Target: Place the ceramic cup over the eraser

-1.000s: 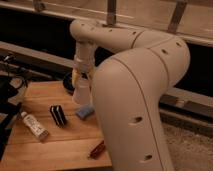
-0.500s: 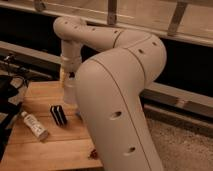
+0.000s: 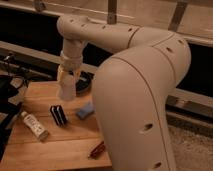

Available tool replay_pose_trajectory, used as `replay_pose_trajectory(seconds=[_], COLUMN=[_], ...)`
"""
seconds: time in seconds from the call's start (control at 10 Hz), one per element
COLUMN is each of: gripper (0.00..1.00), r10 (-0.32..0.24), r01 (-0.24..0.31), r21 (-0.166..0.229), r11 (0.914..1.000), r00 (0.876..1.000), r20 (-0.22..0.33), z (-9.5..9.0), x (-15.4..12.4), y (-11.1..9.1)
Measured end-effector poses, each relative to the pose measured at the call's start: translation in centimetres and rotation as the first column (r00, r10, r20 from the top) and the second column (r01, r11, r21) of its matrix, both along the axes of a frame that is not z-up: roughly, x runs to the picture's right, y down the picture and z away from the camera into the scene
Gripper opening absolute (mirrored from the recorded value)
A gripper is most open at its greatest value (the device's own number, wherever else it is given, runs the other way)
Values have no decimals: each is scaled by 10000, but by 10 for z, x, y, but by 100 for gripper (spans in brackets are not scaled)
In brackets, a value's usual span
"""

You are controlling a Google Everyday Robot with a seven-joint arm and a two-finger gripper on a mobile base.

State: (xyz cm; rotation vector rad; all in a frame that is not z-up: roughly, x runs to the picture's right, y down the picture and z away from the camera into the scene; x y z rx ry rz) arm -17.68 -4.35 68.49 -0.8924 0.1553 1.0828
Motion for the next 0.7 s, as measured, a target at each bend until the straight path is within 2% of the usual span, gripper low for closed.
replay_pose_trajectory(seconds=[0.4, 0.7], gripper=[0, 0], r10=[144, 164], r01=[-132, -135], r21=[-186, -358], r11=[9997, 9993], r00=[9979, 9964], r20=[631, 828], z=[-2, -1], x=[-5, -9], y=[7, 14])
